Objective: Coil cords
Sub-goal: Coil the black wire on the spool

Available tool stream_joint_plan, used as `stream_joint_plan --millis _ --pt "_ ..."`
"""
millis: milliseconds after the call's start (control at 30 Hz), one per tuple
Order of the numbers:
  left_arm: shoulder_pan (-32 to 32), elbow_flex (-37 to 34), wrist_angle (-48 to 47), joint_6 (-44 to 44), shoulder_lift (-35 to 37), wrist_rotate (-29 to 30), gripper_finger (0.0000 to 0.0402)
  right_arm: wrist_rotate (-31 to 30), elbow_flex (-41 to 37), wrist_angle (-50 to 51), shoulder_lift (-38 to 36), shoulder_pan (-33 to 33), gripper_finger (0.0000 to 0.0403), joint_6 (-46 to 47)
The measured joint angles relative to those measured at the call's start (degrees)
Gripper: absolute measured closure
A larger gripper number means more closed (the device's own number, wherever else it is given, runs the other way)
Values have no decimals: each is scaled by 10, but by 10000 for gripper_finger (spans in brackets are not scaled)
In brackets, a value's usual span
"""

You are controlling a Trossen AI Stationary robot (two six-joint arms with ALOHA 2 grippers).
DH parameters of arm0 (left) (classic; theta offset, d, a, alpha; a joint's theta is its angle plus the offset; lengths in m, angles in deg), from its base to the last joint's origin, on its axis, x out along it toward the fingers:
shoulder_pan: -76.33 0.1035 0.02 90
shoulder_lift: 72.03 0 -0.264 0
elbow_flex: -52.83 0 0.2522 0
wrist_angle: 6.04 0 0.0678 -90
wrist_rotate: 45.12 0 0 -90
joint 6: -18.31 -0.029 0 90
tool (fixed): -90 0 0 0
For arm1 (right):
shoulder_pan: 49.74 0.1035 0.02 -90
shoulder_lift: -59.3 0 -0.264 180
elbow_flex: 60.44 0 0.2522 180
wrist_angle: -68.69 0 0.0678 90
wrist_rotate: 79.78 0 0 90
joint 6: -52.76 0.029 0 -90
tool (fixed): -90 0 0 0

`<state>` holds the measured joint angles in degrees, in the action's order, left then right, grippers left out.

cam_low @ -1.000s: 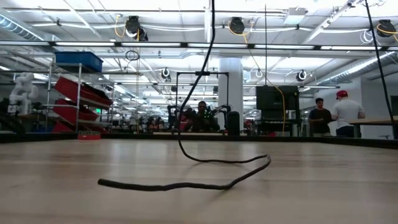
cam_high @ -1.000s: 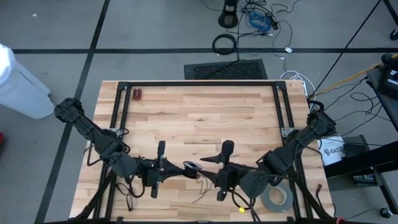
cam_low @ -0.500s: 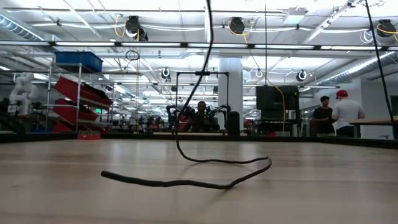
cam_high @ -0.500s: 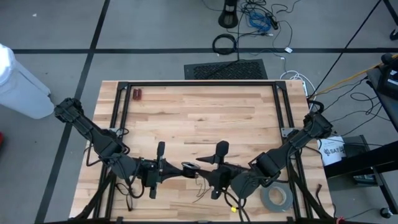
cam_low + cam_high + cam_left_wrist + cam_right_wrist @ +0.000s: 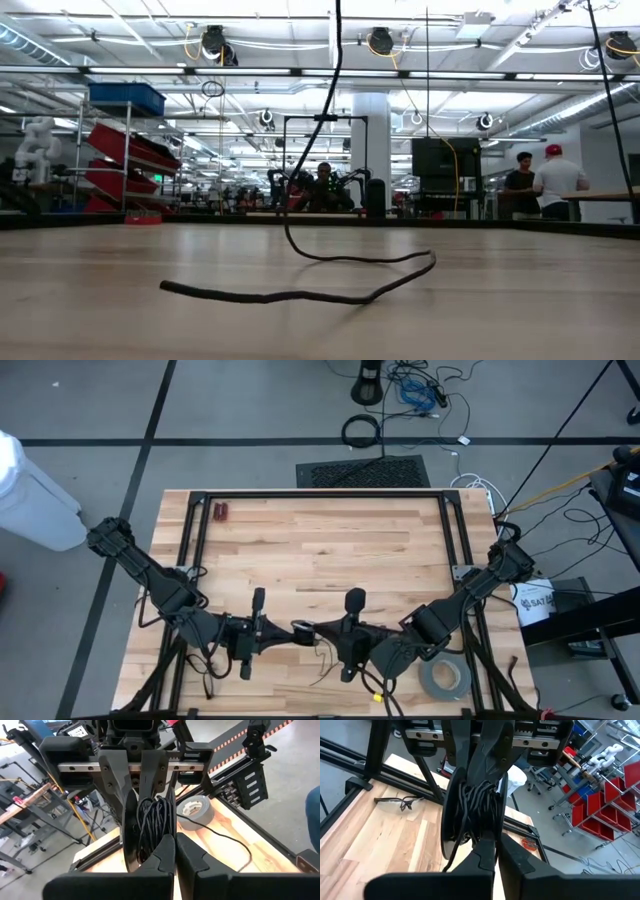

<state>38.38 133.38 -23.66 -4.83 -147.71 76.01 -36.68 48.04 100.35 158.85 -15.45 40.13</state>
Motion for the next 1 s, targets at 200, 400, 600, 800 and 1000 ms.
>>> stream_joint_plan --millis 200,400,600,800,1000 --pt "0 0 3 20 0 7 358 -12 0 1 0 -1 402 11" --pt "-6 0 5 30 0 67 301 -47 0 6 -5 3 402 20" --pt "-39 0 5 29 11 148 290 -70 0 32 -22 15 403 35" --pt "-72 0 14 62 23 177 290 -86 0 42 -36 18 403 43" --pt "-75 -4 27 211 -6 86 290 -87 0 37 -50 18 403 44"
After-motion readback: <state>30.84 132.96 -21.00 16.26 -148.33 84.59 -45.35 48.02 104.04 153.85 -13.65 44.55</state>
